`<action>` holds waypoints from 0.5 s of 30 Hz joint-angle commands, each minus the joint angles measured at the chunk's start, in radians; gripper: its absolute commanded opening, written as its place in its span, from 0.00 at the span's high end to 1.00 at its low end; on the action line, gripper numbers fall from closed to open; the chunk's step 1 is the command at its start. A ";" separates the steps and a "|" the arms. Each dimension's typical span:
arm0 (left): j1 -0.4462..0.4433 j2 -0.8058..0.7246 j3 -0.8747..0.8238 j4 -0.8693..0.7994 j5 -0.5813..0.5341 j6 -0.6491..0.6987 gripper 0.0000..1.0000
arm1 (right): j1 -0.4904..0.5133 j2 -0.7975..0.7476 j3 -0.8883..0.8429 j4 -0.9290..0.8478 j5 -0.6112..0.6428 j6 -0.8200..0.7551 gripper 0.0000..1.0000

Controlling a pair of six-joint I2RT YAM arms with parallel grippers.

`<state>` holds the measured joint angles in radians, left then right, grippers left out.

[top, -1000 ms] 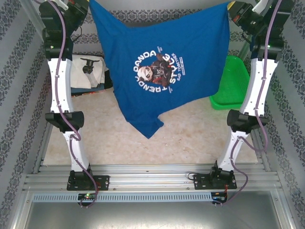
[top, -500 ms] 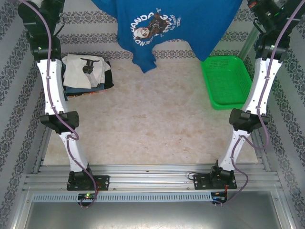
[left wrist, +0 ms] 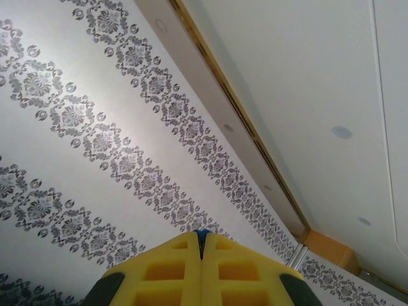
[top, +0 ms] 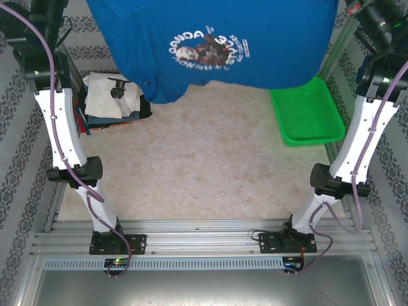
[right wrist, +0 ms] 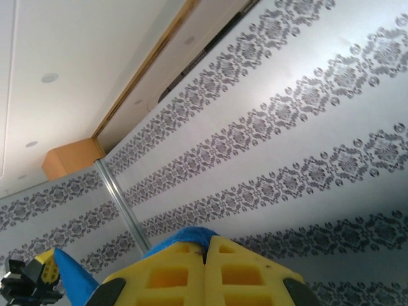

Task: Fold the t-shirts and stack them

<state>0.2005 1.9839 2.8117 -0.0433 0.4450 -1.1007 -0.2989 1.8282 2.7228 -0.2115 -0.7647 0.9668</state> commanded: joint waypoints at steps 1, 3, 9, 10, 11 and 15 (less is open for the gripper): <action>0.017 -0.005 0.011 0.044 0.004 0.010 1.00 | -0.003 -0.010 -0.013 -0.006 -0.012 -0.023 1.00; 0.017 -0.002 0.011 0.044 0.001 0.007 1.00 | -0.003 -0.011 -0.007 -0.002 -0.009 -0.022 1.00; 0.017 0.007 0.011 0.049 -0.005 0.003 1.00 | -0.002 0.026 0.036 0.002 -0.001 -0.005 1.00; 0.017 0.011 0.011 0.051 -0.005 0.002 1.00 | -0.001 0.037 0.050 0.003 0.002 0.001 1.00; 0.017 0.015 0.011 0.050 -0.006 0.001 1.00 | -0.002 0.048 0.062 0.007 0.005 0.006 1.00; 0.016 0.037 0.011 0.060 -0.012 -0.012 1.00 | -0.002 0.095 0.110 0.024 0.026 0.023 1.00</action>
<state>0.2031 1.9972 2.8113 -0.0429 0.4442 -1.1019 -0.2989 1.9003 2.7907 -0.2276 -0.7719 0.9703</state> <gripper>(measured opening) 0.055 0.061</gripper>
